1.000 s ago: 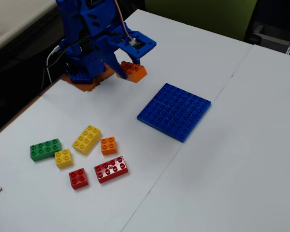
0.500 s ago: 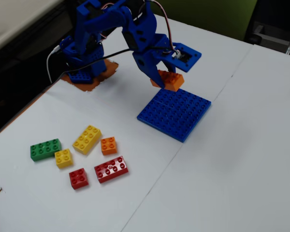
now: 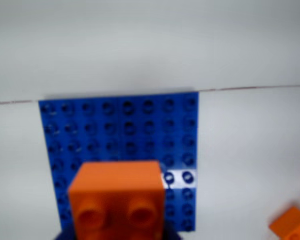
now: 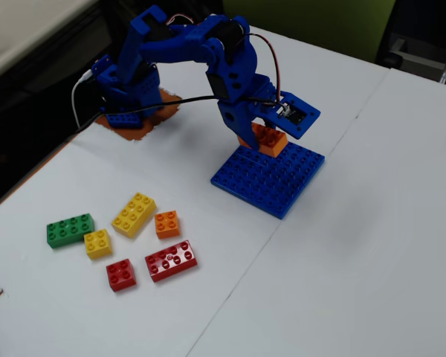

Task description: Pick up the 2x4 orange block and go up the 8x8 blue block.

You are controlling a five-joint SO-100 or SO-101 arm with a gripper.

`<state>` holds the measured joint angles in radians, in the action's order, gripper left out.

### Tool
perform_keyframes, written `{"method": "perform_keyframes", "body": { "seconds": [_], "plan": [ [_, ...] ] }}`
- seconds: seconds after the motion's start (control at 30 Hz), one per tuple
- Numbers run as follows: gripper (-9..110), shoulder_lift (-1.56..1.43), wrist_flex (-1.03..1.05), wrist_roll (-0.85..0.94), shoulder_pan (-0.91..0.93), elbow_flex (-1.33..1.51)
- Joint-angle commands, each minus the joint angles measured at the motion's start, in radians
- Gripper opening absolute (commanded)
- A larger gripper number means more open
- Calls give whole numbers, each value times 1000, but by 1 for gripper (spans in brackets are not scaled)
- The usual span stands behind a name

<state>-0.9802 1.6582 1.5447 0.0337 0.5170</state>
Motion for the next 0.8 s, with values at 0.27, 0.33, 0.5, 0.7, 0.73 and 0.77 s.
{"method": "perform_keyframes", "body": {
  "seconds": [0.27,0.33,0.5,0.7,0.73,0.77],
  "plan": [
    [0,-48,78,-3,-21,-38],
    [0,-60,84,0,-18,-29],
    [0,-61,84,3,-20,-29],
    [0,-61,81,2,-23,-41],
    [0,-61,80,2,-25,-44],
    [0,-61,77,2,-25,-46]
  ]
}}
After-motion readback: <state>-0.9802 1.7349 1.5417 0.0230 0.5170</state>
